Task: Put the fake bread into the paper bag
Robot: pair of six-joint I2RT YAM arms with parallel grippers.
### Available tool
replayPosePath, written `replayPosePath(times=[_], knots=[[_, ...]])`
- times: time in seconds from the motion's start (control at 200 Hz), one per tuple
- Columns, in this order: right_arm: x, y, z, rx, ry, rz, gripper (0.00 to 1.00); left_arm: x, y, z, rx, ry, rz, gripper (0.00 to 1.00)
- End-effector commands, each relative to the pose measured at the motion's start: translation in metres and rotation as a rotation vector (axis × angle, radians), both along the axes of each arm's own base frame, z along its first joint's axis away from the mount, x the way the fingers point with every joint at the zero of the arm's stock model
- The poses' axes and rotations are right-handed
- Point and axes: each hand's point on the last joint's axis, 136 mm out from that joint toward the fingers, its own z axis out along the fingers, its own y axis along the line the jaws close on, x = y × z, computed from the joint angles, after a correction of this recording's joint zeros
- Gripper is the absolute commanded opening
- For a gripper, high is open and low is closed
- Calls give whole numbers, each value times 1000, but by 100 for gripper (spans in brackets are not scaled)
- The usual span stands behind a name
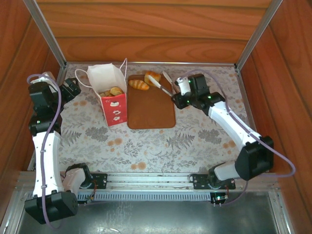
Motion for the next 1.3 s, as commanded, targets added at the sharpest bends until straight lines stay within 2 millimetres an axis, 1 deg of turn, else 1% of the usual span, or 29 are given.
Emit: replayPosePath(times=[0.0, 0.1, 0.185, 0.235, 0.245, 0.255, 0.41, 0.495, 0.635, 0.785, 1.13, 1.294], knots=[[21, 18, 0, -29, -100, 142, 44, 4, -3, 10, 15, -39, -22, 100], [32, 24, -15, -77, -97, 192, 45, 5, -3, 9, 15, -39, -22, 100], [38, 26, -25, -114, -88, 221, 44, 5, -2, 7, 16, -37, -20, 100], [38, 26, -26, -128, -95, 239, 44, 6, -2, 6, 14, -38, -19, 100], [40, 26, -37, -140, -74, 245, 44, 6, -2, 5, 14, -37, -18, 100], [40, 26, -41, -145, -67, 248, 44, 6, -2, 5, 14, -38, -19, 100], [41, 16, -67, -231, -21, 246, 43, 8, -3, 6, 9, -43, -25, 100], [43, 12, -76, -267, -15, 244, 42, 9, -3, 6, 8, -42, -27, 100], [50, 11, -83, -296, 7, 234, 42, 10, -4, 1, 0, -33, -29, 100], [57, 8, -95, -339, 48, 215, 42, 11, -4, 2, 3, -38, -33, 100], [69, 21, -109, -353, 71, 217, 41, 11, -4, 2, 8, -40, -35, 100], [75, 30, -112, -350, 71, 223, 41, 11, -5, 2, 8, -41, -39, 100]])
